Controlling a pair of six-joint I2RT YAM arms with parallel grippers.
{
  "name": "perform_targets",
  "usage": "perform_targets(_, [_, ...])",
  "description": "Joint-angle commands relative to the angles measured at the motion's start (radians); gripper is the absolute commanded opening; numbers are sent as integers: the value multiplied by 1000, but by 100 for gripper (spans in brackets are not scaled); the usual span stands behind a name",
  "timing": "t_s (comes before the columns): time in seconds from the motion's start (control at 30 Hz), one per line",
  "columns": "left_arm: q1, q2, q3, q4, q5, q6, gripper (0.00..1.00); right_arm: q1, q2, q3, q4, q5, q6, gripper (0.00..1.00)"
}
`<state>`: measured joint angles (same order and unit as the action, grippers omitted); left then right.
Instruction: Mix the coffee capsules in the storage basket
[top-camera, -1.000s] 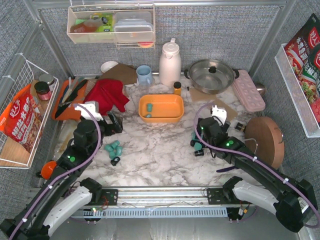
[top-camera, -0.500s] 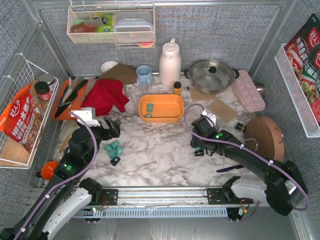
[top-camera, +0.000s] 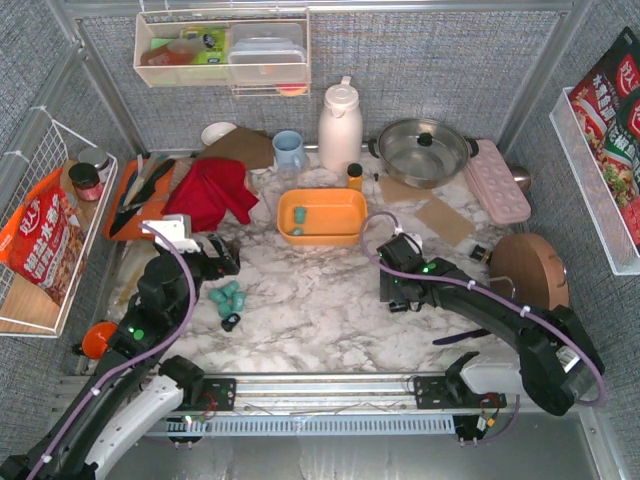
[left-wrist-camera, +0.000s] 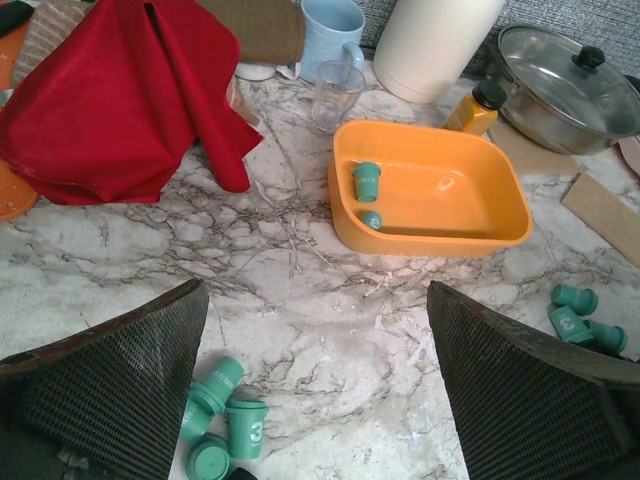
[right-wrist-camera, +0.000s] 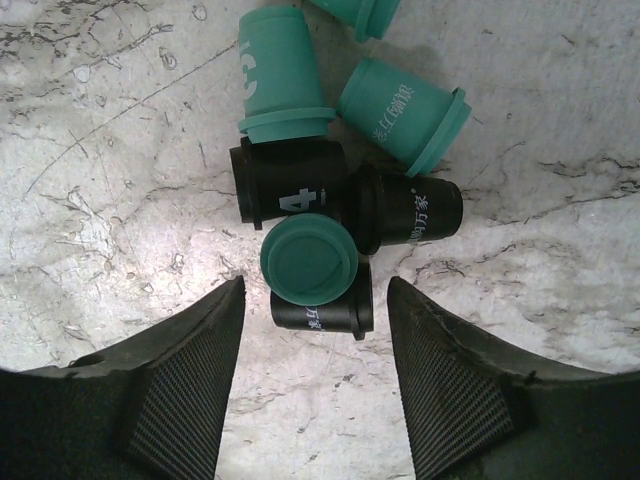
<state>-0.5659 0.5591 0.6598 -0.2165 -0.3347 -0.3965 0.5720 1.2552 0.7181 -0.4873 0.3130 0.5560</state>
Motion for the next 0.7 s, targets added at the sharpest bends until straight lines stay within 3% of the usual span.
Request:
perform_targets(0.0, [0, 1, 0, 7, 3, 8, 99, 2, 25, -4, 33, -7, -8, 63])
perform_targets(0.67, [1, -2, -2, 5, 11, 6, 99, 2, 118, 30, 63, 38, -34, 51])
